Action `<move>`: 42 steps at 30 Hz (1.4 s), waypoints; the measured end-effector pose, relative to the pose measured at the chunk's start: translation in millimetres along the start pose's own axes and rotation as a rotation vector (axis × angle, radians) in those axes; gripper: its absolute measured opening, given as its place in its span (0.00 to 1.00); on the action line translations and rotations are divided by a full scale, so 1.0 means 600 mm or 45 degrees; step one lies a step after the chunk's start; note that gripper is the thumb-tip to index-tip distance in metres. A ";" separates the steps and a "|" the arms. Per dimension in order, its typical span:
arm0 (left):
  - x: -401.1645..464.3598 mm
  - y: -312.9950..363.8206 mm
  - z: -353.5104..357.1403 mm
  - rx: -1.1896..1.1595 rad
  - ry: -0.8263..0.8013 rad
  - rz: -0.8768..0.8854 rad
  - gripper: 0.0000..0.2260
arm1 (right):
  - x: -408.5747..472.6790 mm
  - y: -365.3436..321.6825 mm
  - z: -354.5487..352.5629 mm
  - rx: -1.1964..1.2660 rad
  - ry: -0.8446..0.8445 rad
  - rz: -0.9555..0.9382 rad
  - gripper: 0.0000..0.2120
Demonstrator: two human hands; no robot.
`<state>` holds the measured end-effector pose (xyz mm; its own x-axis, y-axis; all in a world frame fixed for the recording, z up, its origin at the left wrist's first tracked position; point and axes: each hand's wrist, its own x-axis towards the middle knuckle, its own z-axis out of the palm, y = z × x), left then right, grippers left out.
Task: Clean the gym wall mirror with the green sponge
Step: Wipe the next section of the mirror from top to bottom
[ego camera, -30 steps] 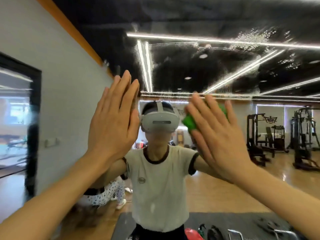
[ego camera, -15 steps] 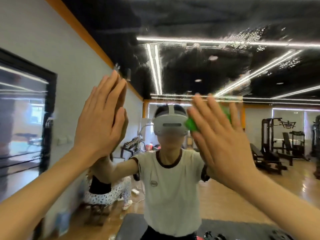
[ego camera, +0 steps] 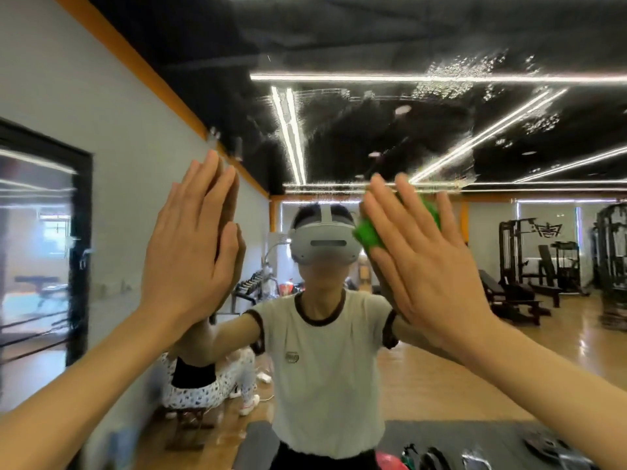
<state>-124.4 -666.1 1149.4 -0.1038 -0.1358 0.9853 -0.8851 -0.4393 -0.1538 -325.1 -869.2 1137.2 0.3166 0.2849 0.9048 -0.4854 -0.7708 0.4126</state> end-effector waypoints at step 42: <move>-0.001 -0.001 0.009 -0.017 -0.002 0.019 0.26 | 0.130 0.066 -0.016 0.073 0.248 0.710 0.26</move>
<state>-121.3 -670.7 1148.7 -0.1168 -0.1435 0.9827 -0.8893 -0.4254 -0.1678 -327.5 -871.6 1225.1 -0.1315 -0.0771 0.9883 -0.4890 -0.8622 -0.1323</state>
